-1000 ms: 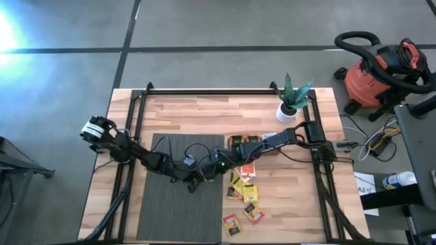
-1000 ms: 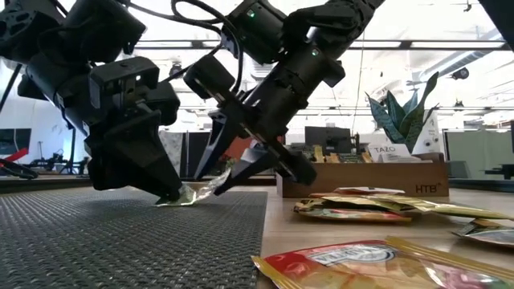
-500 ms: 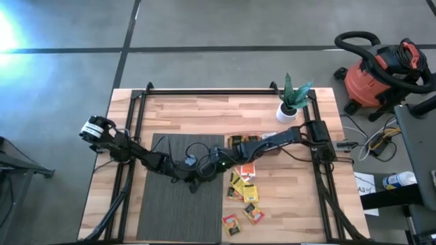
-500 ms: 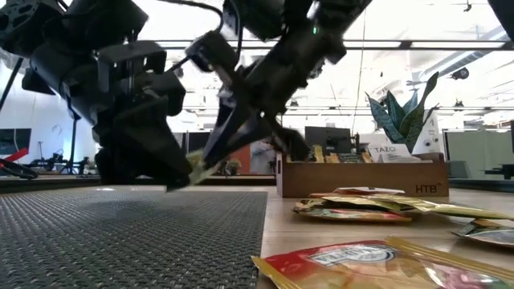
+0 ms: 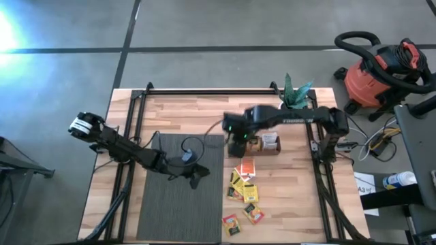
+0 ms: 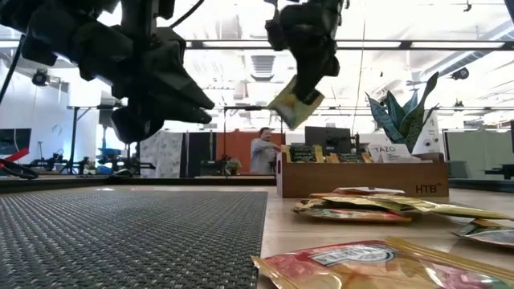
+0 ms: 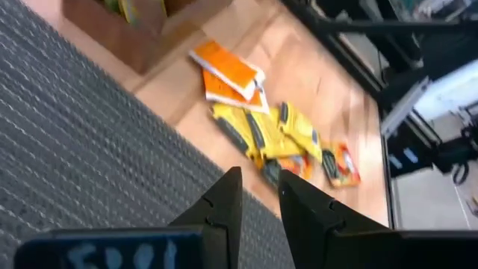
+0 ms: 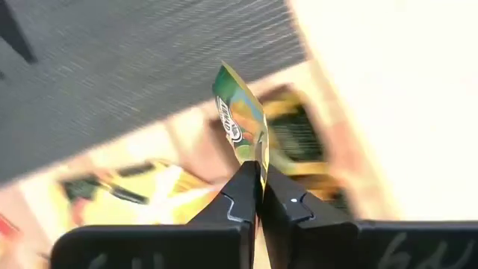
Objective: Pick & Place Tea
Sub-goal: Put the yellow tea bag into the middle section of the wooden organizer
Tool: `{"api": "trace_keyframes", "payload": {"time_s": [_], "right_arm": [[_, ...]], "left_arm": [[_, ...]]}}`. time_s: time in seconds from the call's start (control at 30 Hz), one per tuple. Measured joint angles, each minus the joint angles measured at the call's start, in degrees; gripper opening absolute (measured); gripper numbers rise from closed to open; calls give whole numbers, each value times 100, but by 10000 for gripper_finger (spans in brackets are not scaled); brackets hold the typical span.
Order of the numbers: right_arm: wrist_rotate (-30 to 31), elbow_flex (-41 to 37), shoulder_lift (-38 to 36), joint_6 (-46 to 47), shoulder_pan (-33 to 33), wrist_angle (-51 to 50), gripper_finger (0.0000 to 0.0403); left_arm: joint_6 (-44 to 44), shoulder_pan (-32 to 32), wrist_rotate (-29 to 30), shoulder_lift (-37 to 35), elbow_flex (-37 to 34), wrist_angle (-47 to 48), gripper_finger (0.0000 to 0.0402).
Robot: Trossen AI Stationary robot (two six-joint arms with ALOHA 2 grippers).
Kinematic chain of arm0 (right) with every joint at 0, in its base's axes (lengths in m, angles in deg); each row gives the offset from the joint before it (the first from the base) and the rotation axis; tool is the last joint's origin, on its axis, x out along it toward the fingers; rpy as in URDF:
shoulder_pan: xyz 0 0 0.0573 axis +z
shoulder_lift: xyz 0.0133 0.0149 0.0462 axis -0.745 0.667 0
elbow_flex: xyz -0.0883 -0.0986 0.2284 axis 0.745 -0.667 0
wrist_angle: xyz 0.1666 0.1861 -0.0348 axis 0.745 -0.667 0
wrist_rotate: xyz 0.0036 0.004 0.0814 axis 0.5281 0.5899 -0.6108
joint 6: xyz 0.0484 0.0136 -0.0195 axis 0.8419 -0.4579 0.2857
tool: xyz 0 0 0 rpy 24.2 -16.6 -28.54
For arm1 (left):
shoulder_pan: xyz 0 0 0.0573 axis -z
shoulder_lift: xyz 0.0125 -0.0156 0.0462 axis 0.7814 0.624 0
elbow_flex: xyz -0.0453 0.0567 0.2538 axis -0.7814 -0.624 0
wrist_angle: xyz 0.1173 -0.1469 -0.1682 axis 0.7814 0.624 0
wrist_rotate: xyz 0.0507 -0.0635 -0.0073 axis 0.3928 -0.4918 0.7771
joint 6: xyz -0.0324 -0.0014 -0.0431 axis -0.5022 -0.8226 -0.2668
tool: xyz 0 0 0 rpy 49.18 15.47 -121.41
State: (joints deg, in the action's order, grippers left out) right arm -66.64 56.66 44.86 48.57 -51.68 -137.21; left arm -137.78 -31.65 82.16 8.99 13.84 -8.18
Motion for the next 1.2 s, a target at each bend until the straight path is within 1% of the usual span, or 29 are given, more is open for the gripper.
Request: {"api": "trace_keyframes", "payload": {"time_s": [0.07, 0.17, 0.27, 0.37, 0.43, 0.53, 0.7, 0.83, 1.0, 1.2], "right_arm": [[38, 192, -28, -661, -225, -375, 9], [24, 438, -2, -1768, -509, -827, 9], [-384, 521, 164, -2758, -676, -1147, 9], [-644, 506, 354, -3408, -689, -1201, 9], [-686, 512, 453, -3678, -644, -1208, 9], [-676, 547, 678, -3931, -556, -1199, 9], [-657, 685, 1082, -4062, -525, -1301, 9], [-339, 713, 1376, -4030, -526, -1345, 9], [-358, 715, 1513, -3947, -524, -1444, 9], [-395, 715, 1551, -3894, -457, -1267, 9]], "left_arm": [[-7, -3, 156, -13, 0, -26, 84], [-99, -3, 223, -11, -2, -27, 84], [-220, -3, 228, -4, 0, -31, 84], [-331, -3, 263, -4, 2, -30, 84], [-383, -3, 333, -4, 2, -46, 84], [-481, -3, 460, -2, 2, -52, 84], [-534, -3, 666, 0, 2, -51, 84], [-566, -5, 682, 0, 2, -49, 84], [-595, -5, 690, 2, 2, -29, 84], [-595, -5, 837, 2, 2, -14, 84]]}}
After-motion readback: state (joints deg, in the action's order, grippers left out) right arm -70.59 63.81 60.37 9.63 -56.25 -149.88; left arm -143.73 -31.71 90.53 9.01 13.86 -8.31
